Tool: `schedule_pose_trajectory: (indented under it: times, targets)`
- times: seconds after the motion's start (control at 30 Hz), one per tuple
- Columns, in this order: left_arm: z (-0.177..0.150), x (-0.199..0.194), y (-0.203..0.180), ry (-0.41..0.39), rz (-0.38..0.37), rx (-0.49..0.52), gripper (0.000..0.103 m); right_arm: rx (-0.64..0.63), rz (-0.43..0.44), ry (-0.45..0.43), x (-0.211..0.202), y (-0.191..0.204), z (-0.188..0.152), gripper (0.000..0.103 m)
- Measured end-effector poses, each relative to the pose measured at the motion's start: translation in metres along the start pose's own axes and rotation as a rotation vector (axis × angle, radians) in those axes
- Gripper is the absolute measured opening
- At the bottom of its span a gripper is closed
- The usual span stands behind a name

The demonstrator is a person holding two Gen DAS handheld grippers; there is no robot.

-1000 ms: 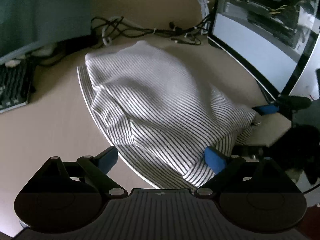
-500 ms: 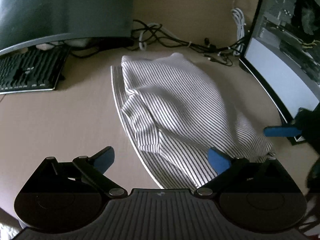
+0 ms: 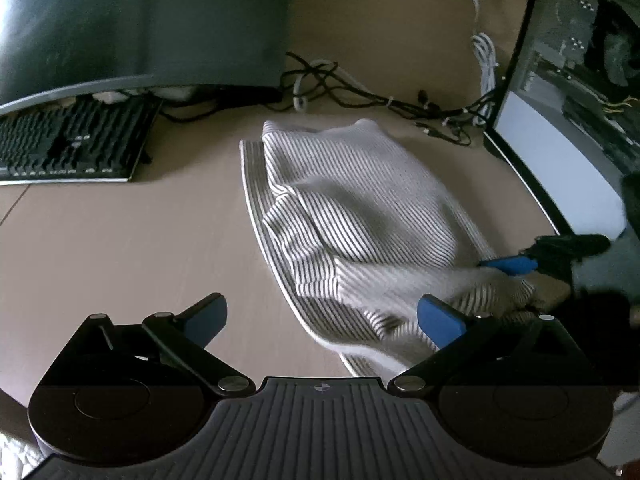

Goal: Fold clothes

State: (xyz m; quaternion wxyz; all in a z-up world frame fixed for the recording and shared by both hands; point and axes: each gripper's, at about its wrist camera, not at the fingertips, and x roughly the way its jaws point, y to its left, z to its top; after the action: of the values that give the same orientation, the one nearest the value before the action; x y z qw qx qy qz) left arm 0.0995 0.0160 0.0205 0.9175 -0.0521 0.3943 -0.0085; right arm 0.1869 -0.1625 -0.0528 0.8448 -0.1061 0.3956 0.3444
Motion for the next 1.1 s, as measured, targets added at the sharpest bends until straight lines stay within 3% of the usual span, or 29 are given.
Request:
schedule_pose_trajectory:
  times: [0.07, 0.3, 0.5, 0.63, 0.7, 0.8, 0.9, 1.1]
  targets:
    - [0.000, -0.001, 0.000, 0.004, -0.011, 0.016, 0.103, 0.114, 0.041, -0.008, 0.000, -0.019, 0.003, 0.089]
    - [-0.011, 0.000, 0.006, 0.042, -0.097, 0.098, 0.103, 0.170, 0.067, -0.013, 0.002, -0.023, 0.005, 0.089]
    - [-0.020, 0.021, -0.015, 0.088, -0.146, 0.175, 0.103, 0.241, 0.092, -0.021, 0.006, -0.029, 0.008, 0.090]
    - [-0.030, 0.033, -0.036, 0.109, -0.140, 0.290, 0.103, 0.308, 0.100, -0.019, 0.006, -0.034, 0.011, 0.090]
    - [-0.030, 0.037, -0.037, 0.085, -0.083, 0.306, 0.103, 0.336, 0.094, -0.024, 0.004, -0.035, 0.011, 0.090]
    - [-0.017, 0.042, -0.022, 0.051, -0.030, 0.196, 0.103, 0.139, -0.016, -0.044, -0.007, -0.006, 0.007, 0.092]
    - [-0.005, 0.042, -0.005, 0.050, -0.088, 0.067, 0.103, -0.141, -0.142, -0.089, -0.016, 0.031, -0.004, 0.095]
    - [0.003, 0.050, 0.002, 0.063, -0.130, -0.005, 0.103, -0.552, -0.312, -0.125, 0.006, 0.080, -0.022, 0.096]
